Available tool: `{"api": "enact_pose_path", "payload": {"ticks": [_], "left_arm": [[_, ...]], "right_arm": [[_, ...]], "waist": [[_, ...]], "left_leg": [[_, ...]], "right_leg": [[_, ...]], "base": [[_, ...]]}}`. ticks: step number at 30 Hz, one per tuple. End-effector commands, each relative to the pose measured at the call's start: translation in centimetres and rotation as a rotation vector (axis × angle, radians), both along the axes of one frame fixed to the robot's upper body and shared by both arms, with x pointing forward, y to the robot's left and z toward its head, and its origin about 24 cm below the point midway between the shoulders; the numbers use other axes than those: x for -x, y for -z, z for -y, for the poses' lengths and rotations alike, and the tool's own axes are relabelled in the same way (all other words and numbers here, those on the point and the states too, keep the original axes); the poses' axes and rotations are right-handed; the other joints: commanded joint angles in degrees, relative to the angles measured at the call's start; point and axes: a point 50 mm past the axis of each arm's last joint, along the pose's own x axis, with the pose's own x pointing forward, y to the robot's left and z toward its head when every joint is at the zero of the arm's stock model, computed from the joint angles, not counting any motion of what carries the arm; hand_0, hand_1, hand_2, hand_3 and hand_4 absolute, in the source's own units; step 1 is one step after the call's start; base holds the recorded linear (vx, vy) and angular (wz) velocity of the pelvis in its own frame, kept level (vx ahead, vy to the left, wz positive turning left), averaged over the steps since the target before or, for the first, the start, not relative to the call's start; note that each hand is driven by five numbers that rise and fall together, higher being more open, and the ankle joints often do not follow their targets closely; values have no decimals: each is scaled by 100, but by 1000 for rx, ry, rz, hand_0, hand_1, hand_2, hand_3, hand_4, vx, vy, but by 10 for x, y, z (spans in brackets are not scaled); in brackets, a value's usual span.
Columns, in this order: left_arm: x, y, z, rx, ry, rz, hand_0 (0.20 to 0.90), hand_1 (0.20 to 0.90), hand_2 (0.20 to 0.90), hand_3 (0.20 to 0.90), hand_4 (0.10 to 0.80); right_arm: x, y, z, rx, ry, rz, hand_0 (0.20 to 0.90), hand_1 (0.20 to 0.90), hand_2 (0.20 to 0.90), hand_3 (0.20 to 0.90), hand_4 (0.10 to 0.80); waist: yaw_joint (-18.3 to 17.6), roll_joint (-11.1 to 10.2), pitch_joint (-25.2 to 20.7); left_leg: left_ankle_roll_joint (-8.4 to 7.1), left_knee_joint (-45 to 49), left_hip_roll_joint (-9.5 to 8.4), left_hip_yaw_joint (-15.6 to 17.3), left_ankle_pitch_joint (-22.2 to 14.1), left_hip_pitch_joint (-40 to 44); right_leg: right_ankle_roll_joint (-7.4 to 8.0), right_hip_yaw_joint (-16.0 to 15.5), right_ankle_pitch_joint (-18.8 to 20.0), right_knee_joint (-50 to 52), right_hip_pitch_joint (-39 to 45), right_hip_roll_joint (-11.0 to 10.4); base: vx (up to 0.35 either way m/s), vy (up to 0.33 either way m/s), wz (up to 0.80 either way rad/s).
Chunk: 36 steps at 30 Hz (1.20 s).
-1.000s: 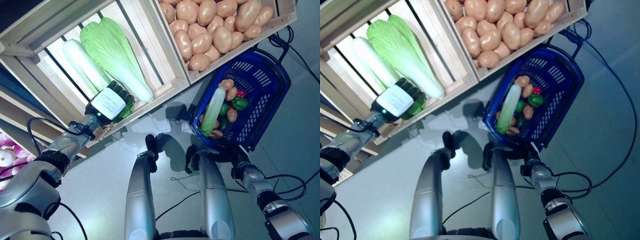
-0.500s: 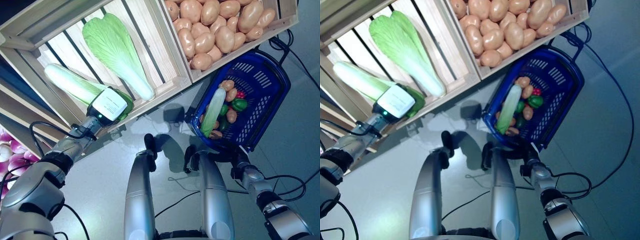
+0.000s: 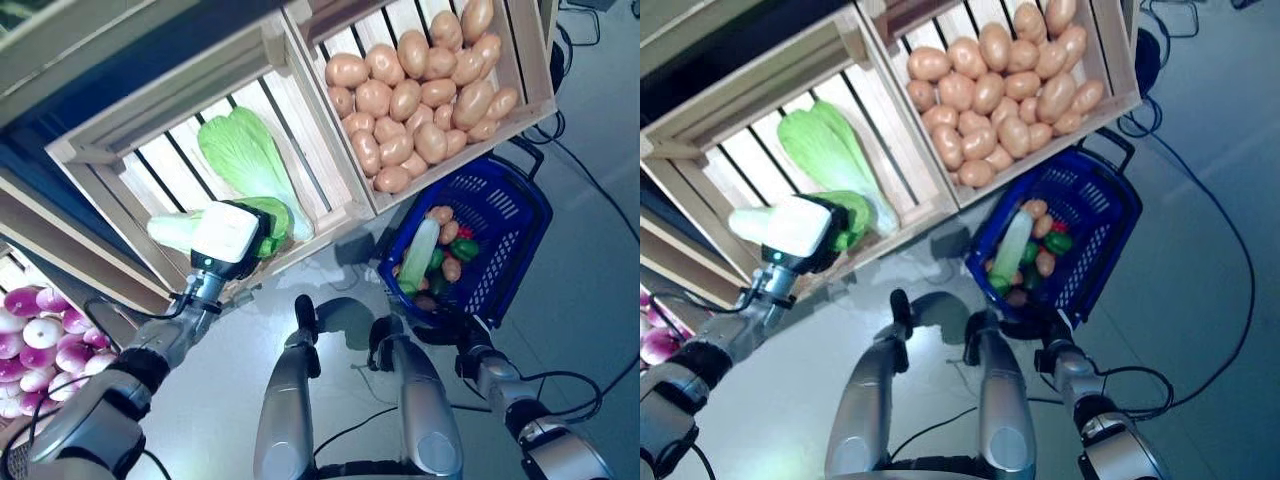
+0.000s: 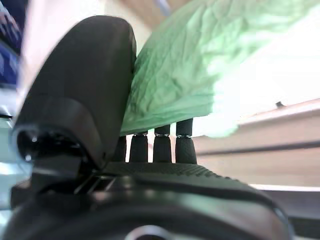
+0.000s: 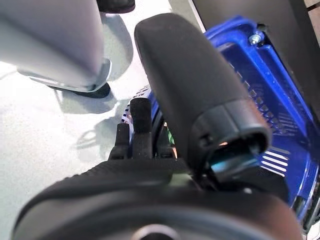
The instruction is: Put vegetables into the basket
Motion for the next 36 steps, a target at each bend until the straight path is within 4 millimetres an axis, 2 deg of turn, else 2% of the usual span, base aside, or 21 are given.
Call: {"api": "enact_pose_path", "payload": {"ticks": [1, 4, 10, 11, 14, 16, 21, 25, 26, 29, 36], "left_arm": [[13, -6, -14, 212, -68, 133, 300, 300, 300, 300, 400], [25, 3, -4, 335, -39, 128, 300, 300, 300, 300, 400], [40, 5, 14, 691, 56, 76, 300, 300, 300, 300, 400], [40, 5, 15, 709, 63, 70, 300, 300, 300, 300, 400], [46, 2, 29, 931, 202, -18, 300, 300, 300, 300, 400], [48, -6, 42, 1084, 320, -75, 300, 300, 300, 300, 400], [51, -10, 55, 1278, 485, -182, 300, 300, 300, 300, 400], [51, -12, 65, 1390, 626, -304, 300, 300, 300, 300, 400], [51, -15, 69, 1443, 694, -360, 300, 300, 300, 300, 400], [50, -16, 76, 1480, 762, -430, 300, 300, 300, 300, 400], [49, -17, 80, 1526, 778, -491, 300, 300, 300, 300, 400]], "right_arm": [[41, 19, 26, 62, 115, -47, 900, 900, 900, 900, 800], [59, 30, 25, 74, 123, -100, 900, 900, 900, 900, 800], [88, 45, 25, 76, 177, -171, 900, 900, 900, 900, 800], [89, 45, 24, 74, 180, -174, 900, 900, 900, 900, 800], [101, 50, 22, 62, 218, -179, 900, 900, 900, 900, 800], [100, 49, 19, 40, 251, -158, 900, 900, 900, 900, 800], [91, 41, 14, 24, 249, -83, 900, 900, 900, 900, 800], [78, 28, 9, 10, 222, -2, 900, 900, 900, 900, 800], [70, 18, 6, 0, 210, 58, 900, 900, 900, 900, 800], [56, -3, 3, -15, 182, 181, 900, 900, 900, 900, 800], [42, -28, -7, -34, 115, 314, 900, 900, 900, 900, 800]], "waist": [[264, 5, -731], [315, 19, -925], [427, 15, -1317], [435, 13, -1335], [509, -28, -1566], [541, -68, -1748], [524, -116, -2000], [463, -121, -2132], [431, -125, -2166], [342, -140, -2248], [191, -162, -2399]], "left_leg": [[-268, 207, -47, 47, -715, 254], [-307, -317, -82, -5, -556, 684], [-301, -1035, -152, -112, -438, 1417], [-300, -1059, -158, -122, -441, 1455], [-298, -1439, -176, -178, -397, 1840], [-278, -1640, -188, -210, -374, 2043], [-210, -1695, -194, -145, -477, 2338], [-156, -1737, -196, -104, -560, 2551], [-133, -1743, -200, -85, -594, 2623], [-76, -1768, -206, -26, -682, 2773], [32, -1835, -215, 122, -816, 3082]], "right_leg": [[292, 133, 1199, -2017, 709, 75], [328, 15, 1301, -2494, 1197, 99], [413, -189, 1499, -3229, 1992, 109], [417, -197, 1505, -3256, 2035, 112], [509, -296, 1639, -3596, 2428, 105], [577, -345, 1778, -3809, 2599, 86], [653, -359, 1923, -3980, 2795, 26], [675, -321, 1883, -3915, 2902, 21], [689, -298, 1878, -3901, 2932, 14], [720, -243, 1864, -3887, 2986, 8], [763, -16, 1861, -3899, 3107, 51]], "base": [[80, -27, 1], [92, -8, 9], [81, 2, 14], [100, 0, 21], [91, -9, 19], [67, -2, 14], [61, 18, 6], [63, 25, -3], [0, 0, 0], [20, 10, 1], [41, 13, -11]]}}
